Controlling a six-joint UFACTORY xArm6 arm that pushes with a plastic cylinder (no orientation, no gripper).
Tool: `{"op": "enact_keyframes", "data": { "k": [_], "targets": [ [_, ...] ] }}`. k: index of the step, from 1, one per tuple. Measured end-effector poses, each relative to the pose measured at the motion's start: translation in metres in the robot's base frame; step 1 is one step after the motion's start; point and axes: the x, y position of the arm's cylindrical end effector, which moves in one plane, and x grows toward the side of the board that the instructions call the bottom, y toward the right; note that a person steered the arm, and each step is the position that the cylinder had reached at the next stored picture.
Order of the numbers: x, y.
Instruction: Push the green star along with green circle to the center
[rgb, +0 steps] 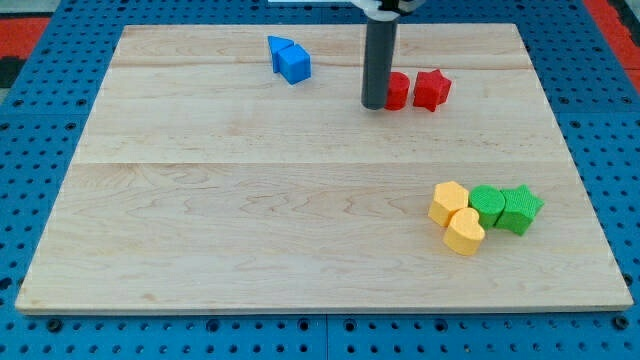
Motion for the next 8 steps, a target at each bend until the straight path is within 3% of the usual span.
{"op": "enact_keyframes", "data": {
  "k": [1, 2, 4, 5, 6, 7, 8],
  "targets": [
    [0.000, 0.022],
    [0.024, -0.001],
    [0.051, 0.037],
    [0.060, 0.081],
    [0.063, 0.188],
    [0.099, 0.230],
    [0.154, 0.229]
  ]
}}
